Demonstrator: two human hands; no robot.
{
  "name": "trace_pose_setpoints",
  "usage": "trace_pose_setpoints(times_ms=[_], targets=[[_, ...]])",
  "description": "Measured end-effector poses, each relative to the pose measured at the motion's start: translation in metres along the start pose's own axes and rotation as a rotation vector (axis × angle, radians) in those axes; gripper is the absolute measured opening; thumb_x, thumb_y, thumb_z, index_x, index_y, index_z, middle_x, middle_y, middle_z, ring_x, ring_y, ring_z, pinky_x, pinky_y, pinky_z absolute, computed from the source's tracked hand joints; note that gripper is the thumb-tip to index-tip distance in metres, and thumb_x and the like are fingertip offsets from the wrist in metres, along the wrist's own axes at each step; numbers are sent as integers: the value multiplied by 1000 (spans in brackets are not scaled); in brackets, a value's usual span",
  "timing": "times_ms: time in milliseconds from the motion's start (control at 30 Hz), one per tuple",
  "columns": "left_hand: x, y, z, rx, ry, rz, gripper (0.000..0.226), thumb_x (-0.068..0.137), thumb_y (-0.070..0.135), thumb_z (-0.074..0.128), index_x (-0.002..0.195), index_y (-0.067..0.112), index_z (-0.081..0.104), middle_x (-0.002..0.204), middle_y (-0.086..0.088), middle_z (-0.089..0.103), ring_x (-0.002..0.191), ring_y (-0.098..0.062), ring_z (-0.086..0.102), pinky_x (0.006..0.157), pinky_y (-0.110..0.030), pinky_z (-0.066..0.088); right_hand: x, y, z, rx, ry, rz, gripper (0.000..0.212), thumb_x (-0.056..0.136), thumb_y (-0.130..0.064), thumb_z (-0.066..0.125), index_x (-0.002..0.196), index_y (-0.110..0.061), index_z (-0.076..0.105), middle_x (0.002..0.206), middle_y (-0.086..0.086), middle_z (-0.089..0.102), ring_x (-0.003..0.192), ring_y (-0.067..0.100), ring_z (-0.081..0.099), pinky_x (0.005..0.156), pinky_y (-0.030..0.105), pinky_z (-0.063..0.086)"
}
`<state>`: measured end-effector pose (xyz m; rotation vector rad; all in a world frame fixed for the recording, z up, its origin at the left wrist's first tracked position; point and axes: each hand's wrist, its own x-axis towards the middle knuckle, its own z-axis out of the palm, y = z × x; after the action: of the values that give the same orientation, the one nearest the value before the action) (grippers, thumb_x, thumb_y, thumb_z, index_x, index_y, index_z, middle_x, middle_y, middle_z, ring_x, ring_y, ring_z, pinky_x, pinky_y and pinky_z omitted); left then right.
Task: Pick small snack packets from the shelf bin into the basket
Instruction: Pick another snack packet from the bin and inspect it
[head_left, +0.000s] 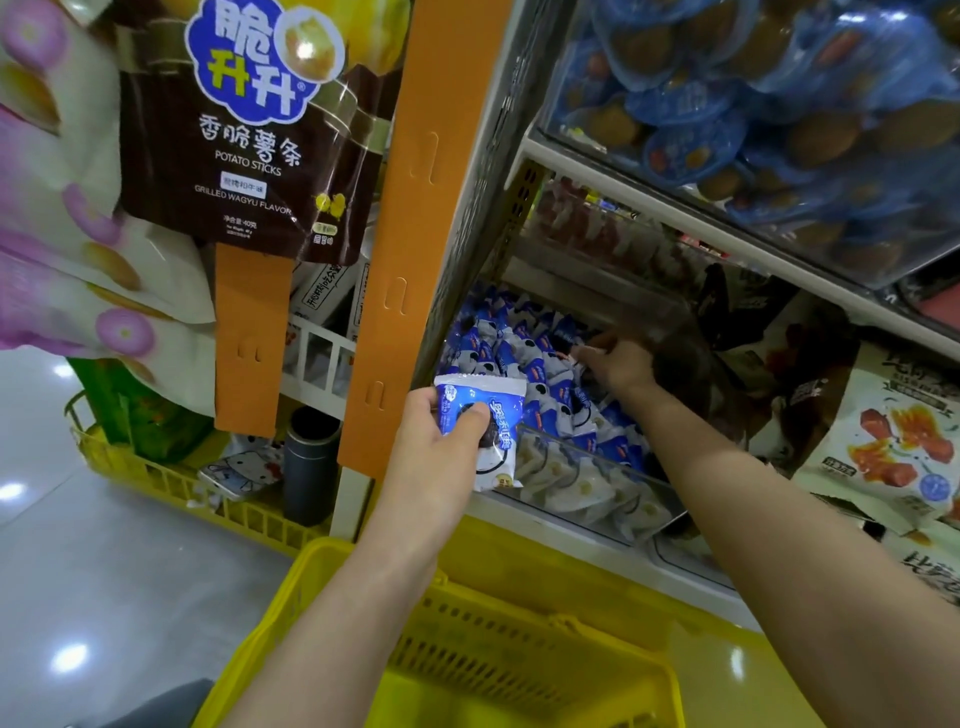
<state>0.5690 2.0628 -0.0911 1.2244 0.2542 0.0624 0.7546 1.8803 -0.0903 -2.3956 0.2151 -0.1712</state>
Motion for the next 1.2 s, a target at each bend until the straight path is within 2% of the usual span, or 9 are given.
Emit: trace_pose_setpoints(times_ms=[100,233,367,533,633,733,867,933,1200], targets=[[0,-1,1,6,-6,-1,15,95,21,50,107,24,43,89,7,58,61,4,62,41,-4,40,3,0,-3,-160,-164,35,14,87,-10,59,76,-15,51,89,8,56,86,19,52,82,30,45],[0,-3,1,14,-16,1,14,95,21,49,106,24,42,89,7,59,60,6,61,41,-4,40,2,-2,-3,-178,-170,3,11,93,-20,53,97,-11,58,97,9,59,87,19,55,77,31,45],[0,-4,1,43,-23,28,13,95,22,50,104,26,42,92,8,58,68,4,60,43,-2,40,-15,-10,-4,-286,-126,-130,24,99,-26,41,90,-12,59,81,5,58,80,20,56,78,35,46],[-4,-10,3,116,-51,54,12,93,24,53,103,27,47,94,10,60,78,3,57,51,-6,42,-81,-29,-15,61,83,-382,23,98,-26,41,100,-14,60,86,1,62,83,17,59,71,22,44],[-9,-16,7,136,-87,73,15,93,19,55,106,20,49,102,0,63,86,-6,60,54,-5,45,-138,-29,-23,162,33,-501,21,97,-27,42,103,-20,62,95,-7,64,89,5,59,76,16,44],[-17,-23,11,126,-161,81,22,92,13,54,114,17,50,107,-1,63,93,-5,60,63,-5,48,-178,-17,-24,210,-110,-452,13,94,-26,51,103,-25,60,94,-13,63,83,-5,56,72,8,44],[-27,-32,15,139,-247,52,20,92,9,54,108,21,53,104,3,66,88,-1,64,66,-6,48,-196,1,-27,425,-248,-211,10,88,-14,61,97,-18,62,84,-1,66,74,7,58,74,26,53],[-31,-37,16,167,-277,39,19,92,7,53,108,18,54,104,0,67,87,-5,65,69,-10,50,-200,9,-29,499,-309,-148,7,88,-12,60,84,-16,64,73,-3,63,65,2,58,65,18,52],[-37,-48,21,239,-223,81,27,94,20,50,91,-5,56,82,-20,62,78,-24,60,68,-33,46,-208,30,-21,489,-359,-203,16,90,-15,58,77,-22,63,70,-6,63,57,-5,55,53,12,44]])
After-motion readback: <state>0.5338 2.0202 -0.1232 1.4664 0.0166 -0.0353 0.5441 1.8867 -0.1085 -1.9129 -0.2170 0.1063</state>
